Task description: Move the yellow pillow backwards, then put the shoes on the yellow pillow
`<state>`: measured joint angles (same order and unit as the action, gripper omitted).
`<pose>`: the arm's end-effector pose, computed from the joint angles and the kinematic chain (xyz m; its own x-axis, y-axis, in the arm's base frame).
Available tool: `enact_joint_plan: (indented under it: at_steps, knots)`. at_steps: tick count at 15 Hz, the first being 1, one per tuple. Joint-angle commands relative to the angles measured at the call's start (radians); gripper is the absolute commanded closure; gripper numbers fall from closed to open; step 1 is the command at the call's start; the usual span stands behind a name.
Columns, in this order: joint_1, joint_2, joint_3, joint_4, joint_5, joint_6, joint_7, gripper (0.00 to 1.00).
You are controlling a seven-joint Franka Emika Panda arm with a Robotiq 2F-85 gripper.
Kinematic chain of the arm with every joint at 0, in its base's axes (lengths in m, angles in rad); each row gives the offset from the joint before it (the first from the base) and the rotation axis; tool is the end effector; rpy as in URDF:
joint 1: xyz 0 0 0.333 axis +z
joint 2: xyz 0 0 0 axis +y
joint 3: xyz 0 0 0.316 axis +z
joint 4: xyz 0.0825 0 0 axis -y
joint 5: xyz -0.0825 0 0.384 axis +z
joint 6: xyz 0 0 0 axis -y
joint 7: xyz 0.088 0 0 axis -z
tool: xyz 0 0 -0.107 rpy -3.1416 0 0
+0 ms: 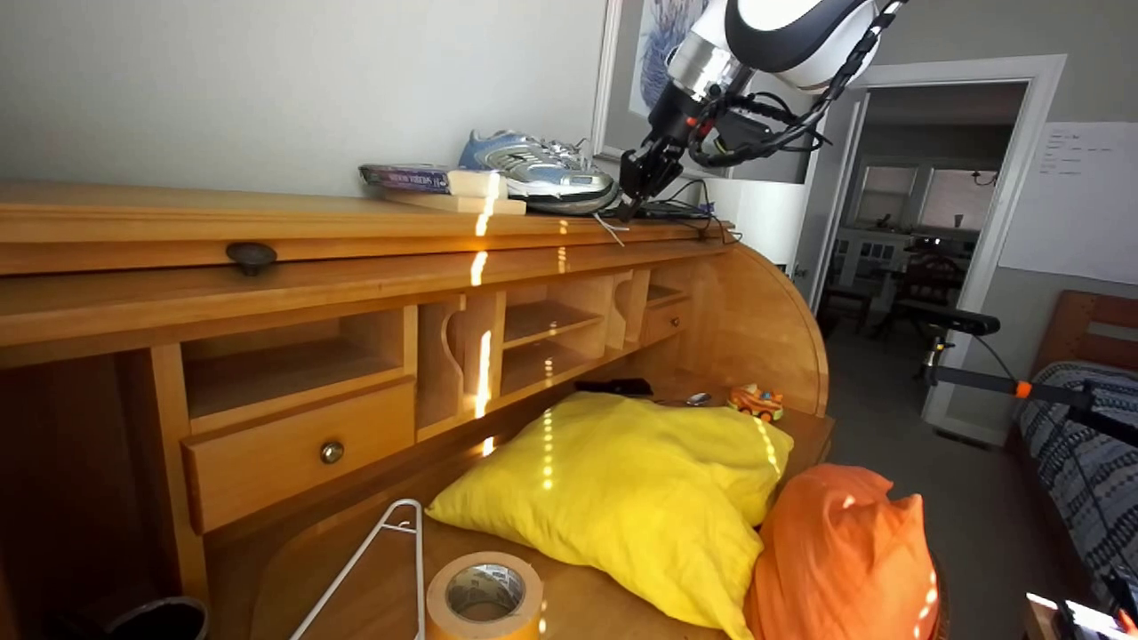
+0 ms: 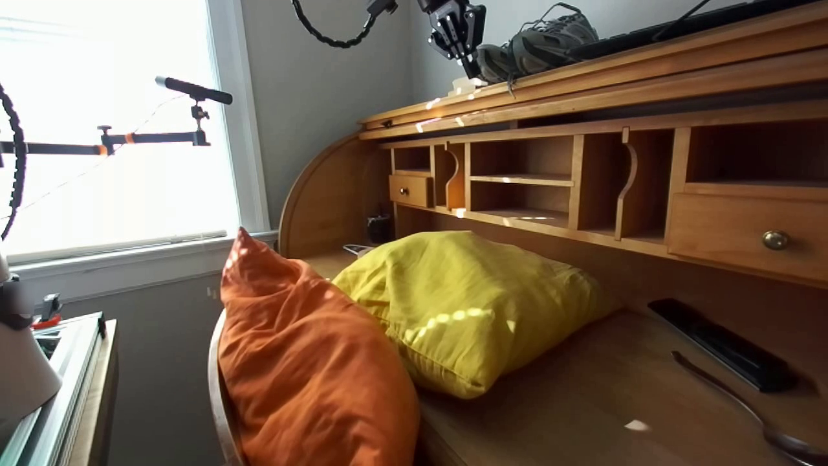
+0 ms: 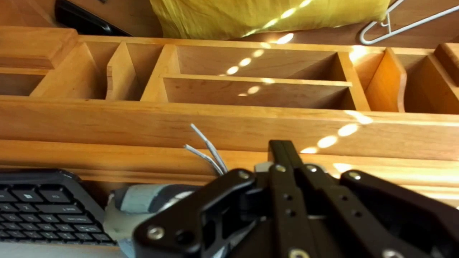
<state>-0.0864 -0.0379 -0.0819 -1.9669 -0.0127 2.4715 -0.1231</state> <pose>0.5812 -0.0994 0.5483 0.8594 -0.0130 0.5112 -0.0580 -0.9957 0.0721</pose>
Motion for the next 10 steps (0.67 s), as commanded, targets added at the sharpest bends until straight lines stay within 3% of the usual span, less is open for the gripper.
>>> enact_joint_plan:
  at_steps: [1,10]
  knots:
    - [0.028,-0.076,0.029,-0.04,-0.024,-0.014,0.015,1.0]
    - [0.057,-0.151,0.063,-0.05,-0.056,0.053,-0.003,1.0]
